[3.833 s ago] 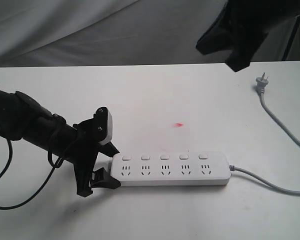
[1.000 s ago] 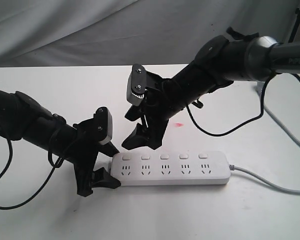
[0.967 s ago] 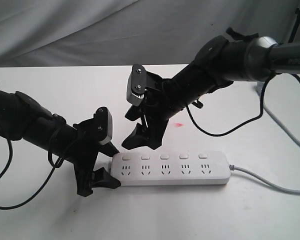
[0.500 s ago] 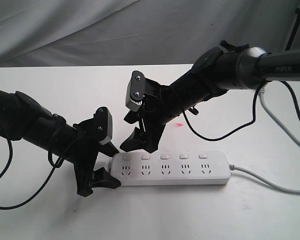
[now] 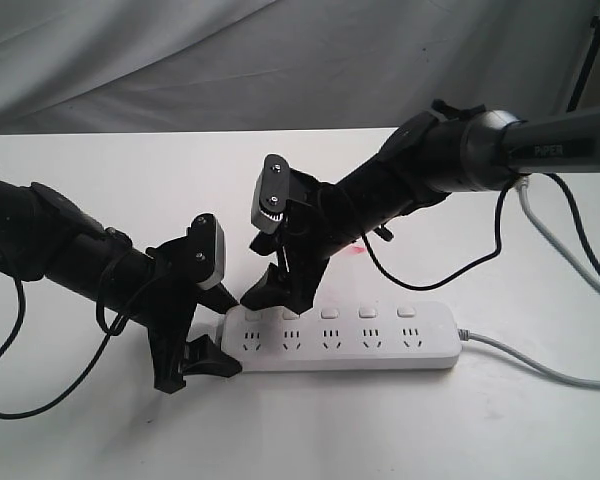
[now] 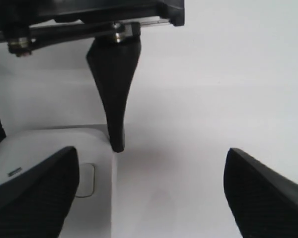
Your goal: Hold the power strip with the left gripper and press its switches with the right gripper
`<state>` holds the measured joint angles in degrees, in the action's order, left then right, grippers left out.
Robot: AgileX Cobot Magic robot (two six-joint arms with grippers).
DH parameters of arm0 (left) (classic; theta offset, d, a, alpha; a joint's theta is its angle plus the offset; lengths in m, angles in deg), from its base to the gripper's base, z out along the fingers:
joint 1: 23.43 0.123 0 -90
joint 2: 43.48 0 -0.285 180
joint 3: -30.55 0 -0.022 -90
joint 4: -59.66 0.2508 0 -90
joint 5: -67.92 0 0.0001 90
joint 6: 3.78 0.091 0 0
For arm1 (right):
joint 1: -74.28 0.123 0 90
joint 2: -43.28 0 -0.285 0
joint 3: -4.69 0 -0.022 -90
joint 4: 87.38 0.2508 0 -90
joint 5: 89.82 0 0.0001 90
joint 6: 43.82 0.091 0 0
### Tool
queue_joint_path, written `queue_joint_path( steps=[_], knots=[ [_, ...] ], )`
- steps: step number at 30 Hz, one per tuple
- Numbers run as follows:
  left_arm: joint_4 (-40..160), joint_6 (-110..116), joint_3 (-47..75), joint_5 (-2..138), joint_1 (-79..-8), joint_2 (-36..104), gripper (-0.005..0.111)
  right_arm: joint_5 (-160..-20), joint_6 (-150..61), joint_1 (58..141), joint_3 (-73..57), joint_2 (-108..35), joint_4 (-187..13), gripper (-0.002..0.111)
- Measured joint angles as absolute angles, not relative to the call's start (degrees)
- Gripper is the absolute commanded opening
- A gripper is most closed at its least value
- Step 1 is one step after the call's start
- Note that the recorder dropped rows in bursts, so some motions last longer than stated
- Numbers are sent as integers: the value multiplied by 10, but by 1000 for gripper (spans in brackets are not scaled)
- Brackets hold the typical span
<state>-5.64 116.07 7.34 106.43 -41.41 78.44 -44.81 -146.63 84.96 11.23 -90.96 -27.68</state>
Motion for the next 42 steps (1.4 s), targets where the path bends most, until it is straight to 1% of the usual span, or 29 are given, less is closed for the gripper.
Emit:
queue_joint_path(
  steps=[9,14,42],
  knots=[
    [-56,1161,73,1064,-414,784,0,-476,-1473,878,112,-910,-288,74],
    [-56,1161,73,1064,-414,784,0,-498,-1457,874,112,-910,-308,74],
    [-56,1161,73,1064,-414,784,0,-502,-1424,879,119,-915,-361,74]
  ],
)
